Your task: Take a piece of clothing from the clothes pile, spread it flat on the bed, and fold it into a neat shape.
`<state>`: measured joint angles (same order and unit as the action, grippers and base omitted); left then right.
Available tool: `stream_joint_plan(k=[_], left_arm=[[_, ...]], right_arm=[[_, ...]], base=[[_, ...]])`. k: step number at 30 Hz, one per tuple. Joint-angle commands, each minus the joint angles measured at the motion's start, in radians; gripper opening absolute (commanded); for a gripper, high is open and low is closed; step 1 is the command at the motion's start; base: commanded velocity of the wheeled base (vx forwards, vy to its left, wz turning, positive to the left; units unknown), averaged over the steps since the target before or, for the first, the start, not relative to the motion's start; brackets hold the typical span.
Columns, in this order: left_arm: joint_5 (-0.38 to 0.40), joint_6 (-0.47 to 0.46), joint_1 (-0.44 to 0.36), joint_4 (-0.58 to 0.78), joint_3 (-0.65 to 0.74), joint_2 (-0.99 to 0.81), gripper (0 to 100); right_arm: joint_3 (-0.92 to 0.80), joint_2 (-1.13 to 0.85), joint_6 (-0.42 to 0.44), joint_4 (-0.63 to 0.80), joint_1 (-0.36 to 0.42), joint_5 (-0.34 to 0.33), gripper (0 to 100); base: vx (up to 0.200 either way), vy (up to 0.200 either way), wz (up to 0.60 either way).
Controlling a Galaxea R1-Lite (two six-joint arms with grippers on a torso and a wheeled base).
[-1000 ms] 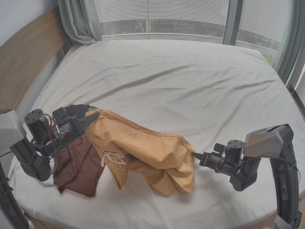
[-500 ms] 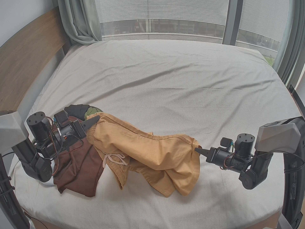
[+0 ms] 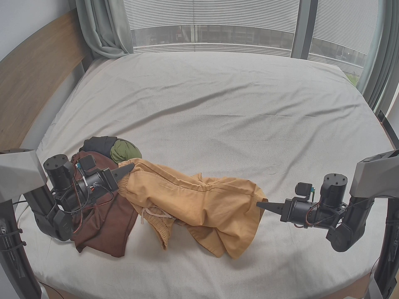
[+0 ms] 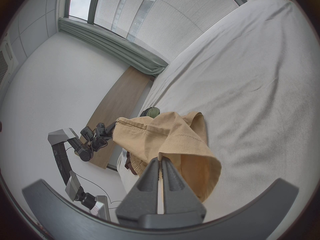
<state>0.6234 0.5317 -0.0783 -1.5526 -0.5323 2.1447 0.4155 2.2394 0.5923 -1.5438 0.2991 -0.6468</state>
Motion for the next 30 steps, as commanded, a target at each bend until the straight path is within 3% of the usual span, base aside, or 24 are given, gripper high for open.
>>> stream_joint_plan(k=[1,18,19,30], left_arm=[[-0.001,-0.013,0.012,0.0,-0.005,0.024,0],[-0.017,-0.022,0.017,0.0,-0.012,0.031,0],[-0.017,-0.022,0.017,0.0,-0.012,0.029,0],[-0.017,-0.021,0.012,0.0,-0.011,0.024,0]], right_arm=[[-0.009,0.062,-0.012,-0.001,-0.014,-0.008,0],[0.109,0.144,-0.017,-0.001,-0.118,-0.027,0],[0.112,0.143,-0.017,-0.002,-0.117,-0.031,100],[0.236,0.255,-0.014,-0.002,-0.086,-0.024,100]], base=[[0.0,0.0,0.0],[0.0,0.0,0.0],[0.0,0.0,0.0],[0.0,0.0,0.0]])
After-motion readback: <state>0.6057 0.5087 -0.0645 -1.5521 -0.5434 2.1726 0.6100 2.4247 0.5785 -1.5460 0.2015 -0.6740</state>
